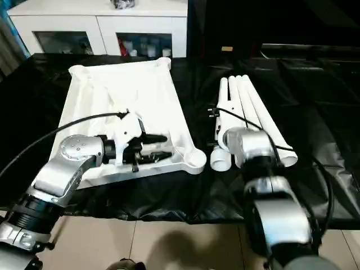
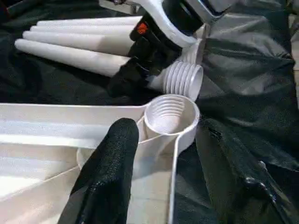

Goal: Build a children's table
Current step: Pick table leg

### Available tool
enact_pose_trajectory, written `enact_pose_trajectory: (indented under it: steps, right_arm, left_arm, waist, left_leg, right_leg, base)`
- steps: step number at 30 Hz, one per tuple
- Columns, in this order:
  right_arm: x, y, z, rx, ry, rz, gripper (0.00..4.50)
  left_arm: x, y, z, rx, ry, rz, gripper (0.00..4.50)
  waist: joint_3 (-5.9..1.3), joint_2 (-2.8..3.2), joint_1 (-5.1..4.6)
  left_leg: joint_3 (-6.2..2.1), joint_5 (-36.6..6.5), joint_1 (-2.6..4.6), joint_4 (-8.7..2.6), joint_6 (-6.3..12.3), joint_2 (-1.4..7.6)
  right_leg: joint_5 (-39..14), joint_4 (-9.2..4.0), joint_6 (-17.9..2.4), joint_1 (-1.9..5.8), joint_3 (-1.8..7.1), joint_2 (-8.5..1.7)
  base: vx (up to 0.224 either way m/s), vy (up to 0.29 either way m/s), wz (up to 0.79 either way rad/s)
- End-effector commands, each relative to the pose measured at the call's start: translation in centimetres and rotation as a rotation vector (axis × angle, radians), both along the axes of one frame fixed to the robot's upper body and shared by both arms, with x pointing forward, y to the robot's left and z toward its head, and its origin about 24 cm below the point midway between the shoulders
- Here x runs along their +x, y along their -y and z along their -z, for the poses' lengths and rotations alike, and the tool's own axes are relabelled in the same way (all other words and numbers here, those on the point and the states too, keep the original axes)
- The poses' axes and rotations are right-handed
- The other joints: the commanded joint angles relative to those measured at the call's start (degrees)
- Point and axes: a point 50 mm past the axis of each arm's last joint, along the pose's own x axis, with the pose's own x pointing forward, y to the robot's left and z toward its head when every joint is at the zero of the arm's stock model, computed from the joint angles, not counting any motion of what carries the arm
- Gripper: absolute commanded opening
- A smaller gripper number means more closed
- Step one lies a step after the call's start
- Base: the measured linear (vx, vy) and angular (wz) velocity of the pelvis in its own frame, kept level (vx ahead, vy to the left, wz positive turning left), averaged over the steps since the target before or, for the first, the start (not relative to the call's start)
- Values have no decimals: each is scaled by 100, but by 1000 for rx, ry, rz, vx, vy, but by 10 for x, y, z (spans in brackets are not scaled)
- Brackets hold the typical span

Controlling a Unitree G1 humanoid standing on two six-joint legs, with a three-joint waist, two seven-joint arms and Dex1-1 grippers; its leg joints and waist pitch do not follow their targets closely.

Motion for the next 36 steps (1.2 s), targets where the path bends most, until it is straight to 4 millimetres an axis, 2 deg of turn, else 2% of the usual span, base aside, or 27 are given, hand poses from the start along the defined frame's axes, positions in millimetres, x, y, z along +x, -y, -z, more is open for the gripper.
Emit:
enact_pose_trajectory:
  steps: [1,2,5,6,8,10,11,12,14,15,16,18,19,21,22,24,25,27,28,29,31,32,33,34,36]
  right_arm:
    - [0,4,1,26,-31,32,407]
    - [1,7,2,35,-41,51,393]
    - [1,8,3,52,-54,61,366]
    - [1,8,4,63,-63,65,360]
    - [1,10,6,78,-79,75,326]
    - [-1,13,10,90,-96,93,321]
    - [-1,13,10,90,-96,93,307]
    - [-1,14,10,90,-98,96,290]
    - [-1,15,12,103,-105,110,286]
    - [-1,15,13,105,-106,111,282]
    - [-2,16,15,121,-110,127,260]
    - [-3,17,17,133,-110,147,248]
    - [-2,19,18,155,-101,181,238]
    - [-2,21,18,187,-85,214,218]
    - [-1,22,18,220,-60,233,210]
    - [1,21,16,262,-32,241,198]
    - [2,21,14,294,-9,244,191]
    - [3,22,12,303,11,242,187]
    - [5,22,8,342,41,235,184]
    - [8,22,0,383,103,214,184]
    - [9,22,-1,386,110,213,183]
    - [14,23,-17,441,255,169,183]
    - [16,23,-24,456,313,144,182]
    - [16,23,-32,489,369,109,182]
    - [13,20,-44,580,426,15,182]
  left_arm:
    - [0,0,-3,19,6,4,233]
    - [2,0,-5,17,10,-9,233]
    - [3,1,-7,12,6,-15,233]
    - [3,1,-8,16,10,-12,233]
    - [3,2,-9,26,24,1,233]
    - [5,5,-11,35,48,0,233]
    - [5,5,-11,35,48,0,233]
    - [6,6,-12,39,58,-4,260]
    - [10,5,-13,53,67,-41,267]
    - [11,5,-13,52,66,-44,267]
    - [14,3,-13,53,66,-89,280]
    - [16,2,-13,40,75,-120,294]
    - [19,1,-15,8,99,-168,309]
    - [23,1,-16,-36,99,-232,314]
    - [29,0,-17,-51,126,-314,323]
    - [31,0,-16,-44,127,-335,343]
    - [33,0,-16,-30,123,-351,349]
    - [37,-1,-16,-18,137,-386,356]
    - [40,-1,-18,-47,118,-402,378]
    - [44,0,-22,-82,105,-422,388]
    - [45,0,-22,-85,102,-425,395]
    - [52,0,-27,-152,29,-472,402]
    - [54,1,-29,-180,-8,-484,416]
    - [56,3,-32,-222,-52,-487,430]
    - [55,11,-43,-355,-117,-451,438]
  waist:
    - [-444,-88,1]
    - [-437,-101,-1]
    - [-436,-93,12]
    - [-438,-63,13]
    - [-437,-81,4]
    - [-435,-123,15]
    - [-435,-109,21]
    - [-434,-120,16]
    - [-440,-169,22]
    - [-436,-146,27]
    - [-435,-181,21]
    - [-439,-178,29]
    - [-440,-224,29]
    - [-437,-210,25]
    - [-433,-288,12]
    - [-440,-269,36]
    - [-443,-233,38]
    - [-449,-272,27]
    - [-442,-258,32]
    - [-450,-275,48]
    - [-470,-284,58]
    - [-464,-199,66]
    - [-485,-256,91]
    - [-497,-251,100]
    - [-508,-277,143]
  left_leg:
    - [-116,-588,167,-329,56,333]
    - [-111,-595,164,-332,60,331]
    - [-106,-582,168,-324,65,331]
    - [-111,-579,167,-320,58,327]
    - [-110,-640,164,-321,39,329]
    - [-106,-664,160,-323,46,334]
    - [-109,-659,163,-322,48,333]
    - [-107,-619,153,-321,68,329]
    - [-101,-548,154,-317,106,331]
    - [-105,-545,156,-314,111,331]
    - [-100,-533,152,-318,118,330]
    - [-100,-566,158,-316,110,332]
    - [-101,-570,153,-322,96,337]
    - [-99,-617,170,-325,65,340]
    - [-92,-641,164,-331,67,339]
    - [-99,-668,169,-328,87,335]
    - [-110,-619,174,-332,76,343]
    - [-109,-576,164,-330,85,341]
    - [-102,-556,161,-324,109,330]
    - [-86,-564,162,-310,144,321]
    - [-101,-467,157,-303,179,335]
    - [-85,-393,154,-285,221,322]
    - [-77,-359,163,-262,272,320]
    - [-92,-186,120,-246,380,306]
    - [-76,-88,122,-213,551,302]
  right_leg:
    - [49,-322,-1457,255,308,-449]
    - [16,-333,-1451,254,307,-449]
    - [-29,-336,-1445,248,308,-451]
    - [-32,-331,-1445,247,304,-448]
    - [-69,-336,-1458,250,303,-452]
    - [-98,-342,-1463,253,305,-460]
    - [-105,-338,-1461,253,302,-458]
    - [-80,-337,-1451,258,300,-455]
    - [-45,-325,-1458,257,299,-458]
    - [-72,-331,-1450,253,299,-463]
    - [-49,-332,-1446,256,297,-454]
    - [-80,-330,-1447,248,300,-465]
    - [-118,-325,-1439,257,303,-474]
    - [-135,-342,-1426,243,304,-468]
    - [-99,-352,-1427,254,306,-462]
    - [-126,-352,-1364,255,309,-477]
    - [-66,-341,-1370,245,300,-471]
    - [121,-318,-1376,255,299,-454]
    - [161,-315,-1406,256,300,-458]
    - [208,-325,-1418,264,309,-466]
    - [349,-296,-1460,278,304,-477]
    - [527,-290,-1500,252,305,-455]
    - [737,-262,-1518,269,310,-460]
    - [964,-218,-1572,296,308,-456]
    - [1127,-214,-1641,277,311,-445]
  base:
    - [0,0,0]
    - [0,0,0]
    - [0,0,0]
    - [0,0,0]
    - [0,0,0]
    - [0,0,0]
    - [0,0,0]
    - [0,0,0]
    - [0,0,0]
    - [0,0,0]
    - [0,0,0]
    - [0,0,0]
    - [0,0,0]
    - [0,0,0]
    - [0,0,0]
    - [0,0,0]
    - [0,0,0]
    - [0,0,0]
    - [0,0,0]
    - [0,0,0]
    - [0,0,0]
    - [0,0,0]
    - [0,0,0]
    - [0,0,0]
    - [0,0,0]
